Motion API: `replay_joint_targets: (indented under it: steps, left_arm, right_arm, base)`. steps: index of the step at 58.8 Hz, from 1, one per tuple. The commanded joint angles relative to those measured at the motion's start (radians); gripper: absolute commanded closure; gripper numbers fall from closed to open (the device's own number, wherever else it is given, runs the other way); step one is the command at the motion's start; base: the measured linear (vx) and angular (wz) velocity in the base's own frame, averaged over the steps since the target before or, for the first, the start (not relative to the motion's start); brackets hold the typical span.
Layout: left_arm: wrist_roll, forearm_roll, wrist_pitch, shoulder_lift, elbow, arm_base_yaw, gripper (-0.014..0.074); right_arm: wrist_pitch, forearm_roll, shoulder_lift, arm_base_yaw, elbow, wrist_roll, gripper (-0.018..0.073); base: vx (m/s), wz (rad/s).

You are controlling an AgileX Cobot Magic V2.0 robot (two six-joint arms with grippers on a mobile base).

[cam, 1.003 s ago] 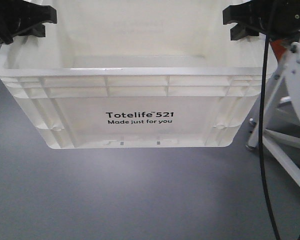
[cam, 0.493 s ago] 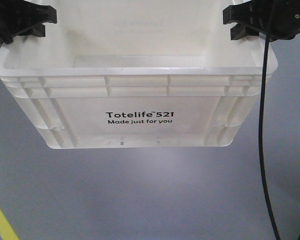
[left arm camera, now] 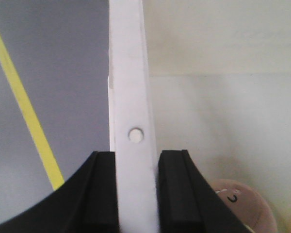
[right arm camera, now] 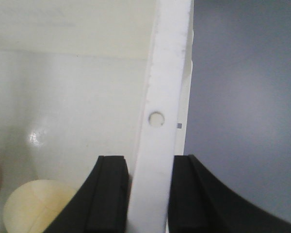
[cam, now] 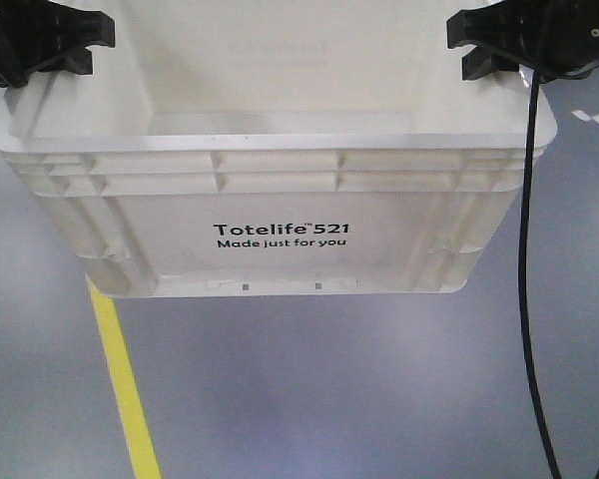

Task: Place moving items into box and shelve
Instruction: 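Keep both grippers clamped on the tote rim while driving across the floor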

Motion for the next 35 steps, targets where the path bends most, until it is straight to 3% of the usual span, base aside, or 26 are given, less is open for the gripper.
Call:
replay_joint_targets:
  steps: [1,35]
  left_arm:
    - [0.0,0.044,-0.138,-0.048,-0.044,-0.002,0.0619]
    - [0.0,0.044,-0.132,-0.049,-0.044,-0.002,0.0619]
  right_arm:
    - [-0.119,0.011,-0.053,-0.006,-0.045,-0.015,0.0572]
    - [-0.12,0.013,-0.053,-0.006,-0.045,-0.015,0.0572]
  base:
    - [0.2,0.79]
    - [0.27,0.73]
